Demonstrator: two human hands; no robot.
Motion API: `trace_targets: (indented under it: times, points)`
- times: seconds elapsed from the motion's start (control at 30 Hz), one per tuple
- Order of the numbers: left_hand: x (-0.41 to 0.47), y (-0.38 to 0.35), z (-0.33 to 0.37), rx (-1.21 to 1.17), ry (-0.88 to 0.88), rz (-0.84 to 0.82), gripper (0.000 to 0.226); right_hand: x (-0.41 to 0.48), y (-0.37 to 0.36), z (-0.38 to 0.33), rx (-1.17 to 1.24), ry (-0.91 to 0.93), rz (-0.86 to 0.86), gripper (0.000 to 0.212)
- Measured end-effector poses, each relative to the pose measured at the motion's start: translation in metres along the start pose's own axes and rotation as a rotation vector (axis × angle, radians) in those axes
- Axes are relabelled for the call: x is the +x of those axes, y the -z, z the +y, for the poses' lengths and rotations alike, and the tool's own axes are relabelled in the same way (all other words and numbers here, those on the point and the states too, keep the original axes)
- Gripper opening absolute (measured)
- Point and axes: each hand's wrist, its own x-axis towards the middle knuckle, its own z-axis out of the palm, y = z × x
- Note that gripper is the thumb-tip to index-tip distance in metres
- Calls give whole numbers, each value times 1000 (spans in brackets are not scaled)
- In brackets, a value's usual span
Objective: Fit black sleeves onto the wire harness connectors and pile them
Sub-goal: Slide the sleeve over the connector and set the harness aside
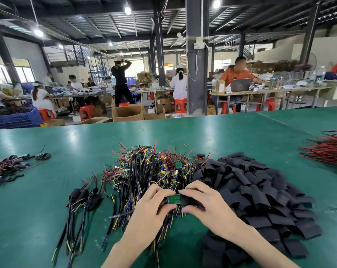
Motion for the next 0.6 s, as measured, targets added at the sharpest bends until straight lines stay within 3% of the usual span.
trace_targets:
  times: [0.37, 0.6]
  points:
    - [-1, 0, 2, 6, -27, -23, 27, 1, 5, 1, 244, -154, 25, 33]
    - [-1, -1, -2, 3, 33, -54, 24, -3, -1, 1, -181, 105, 66, 39]
